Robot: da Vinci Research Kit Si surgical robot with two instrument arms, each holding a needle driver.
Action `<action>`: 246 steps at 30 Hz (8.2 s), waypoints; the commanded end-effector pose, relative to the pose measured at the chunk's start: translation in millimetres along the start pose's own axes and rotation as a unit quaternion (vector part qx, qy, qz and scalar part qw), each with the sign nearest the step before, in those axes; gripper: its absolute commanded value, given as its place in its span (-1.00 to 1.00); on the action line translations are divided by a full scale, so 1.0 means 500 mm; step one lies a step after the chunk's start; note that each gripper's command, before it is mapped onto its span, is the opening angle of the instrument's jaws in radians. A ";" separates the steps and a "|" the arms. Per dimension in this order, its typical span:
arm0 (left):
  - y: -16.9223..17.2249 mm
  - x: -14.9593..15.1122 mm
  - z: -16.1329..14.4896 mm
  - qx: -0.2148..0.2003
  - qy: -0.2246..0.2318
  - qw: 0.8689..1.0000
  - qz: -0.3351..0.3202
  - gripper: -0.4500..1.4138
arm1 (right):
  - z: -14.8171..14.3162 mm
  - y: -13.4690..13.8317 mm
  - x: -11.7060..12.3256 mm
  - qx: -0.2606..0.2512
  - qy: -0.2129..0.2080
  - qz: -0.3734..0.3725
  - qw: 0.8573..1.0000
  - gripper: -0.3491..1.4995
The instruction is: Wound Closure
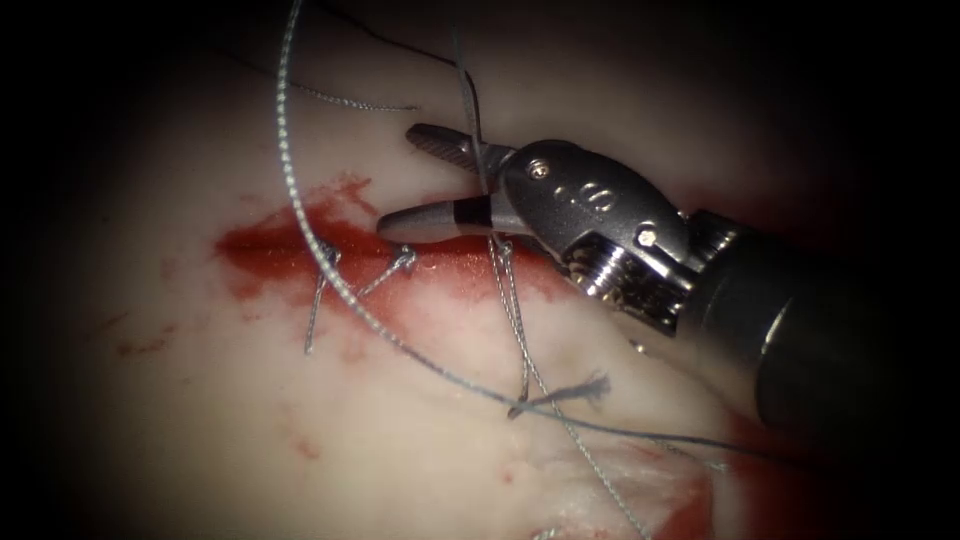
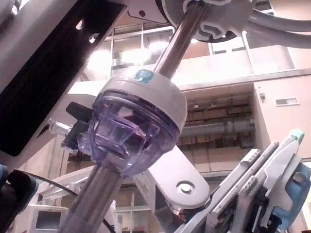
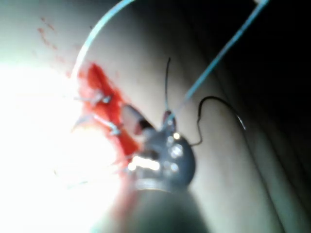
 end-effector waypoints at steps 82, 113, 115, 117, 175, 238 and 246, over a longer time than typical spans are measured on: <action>-0.0254 0.0276 0.0179 0.208 -0.255 0.943 -0.041 0.77 | -0.0261 0.0004 0.0039 -0.038 0.020 0.191 0.981 0.82; -0.0273 0.0185 0.0275 0.280 -0.387 0.866 0.145 -1.00 | -0.0260 -0.0003 0.0027 -0.037 0.023 0.237 0.971 0.69; -0.0237 0.0188 0.0252 0.277 -0.389 0.869 0.130 -1.00 | -0.0261 -0.0002 0.0024 -0.037 0.023 0.236 0.971 0.69; -0.0203 0.0194 0.0238 0.279 -0.389 0.871 0.113 -1.00 | -0.0261 -0.0003 0.0022 -0.037 0.023 0.235 0.971 0.69; -0.0154 0.0246 0.0320 0.264 -0.364 0.892 0.042 -1.00 | -0.0155 -0.0139 -0.0012 -0.093 -0.222 0.405 0.882 -0.09; -0.0102 0.0220 0.0243 0.249 -0.393 0.885 -0.025 -1.00 | -0.0333 0.0044 0.0069 -0.068 -0.152 0.079 0.983 0.75; -0.0092 0.0210 0.0231 0.235 -0.414 0.878 -0.048 -1.00 | -0.0248 -0.0053 0.0014 0.072 -0.142 -0.086 0.984 0.65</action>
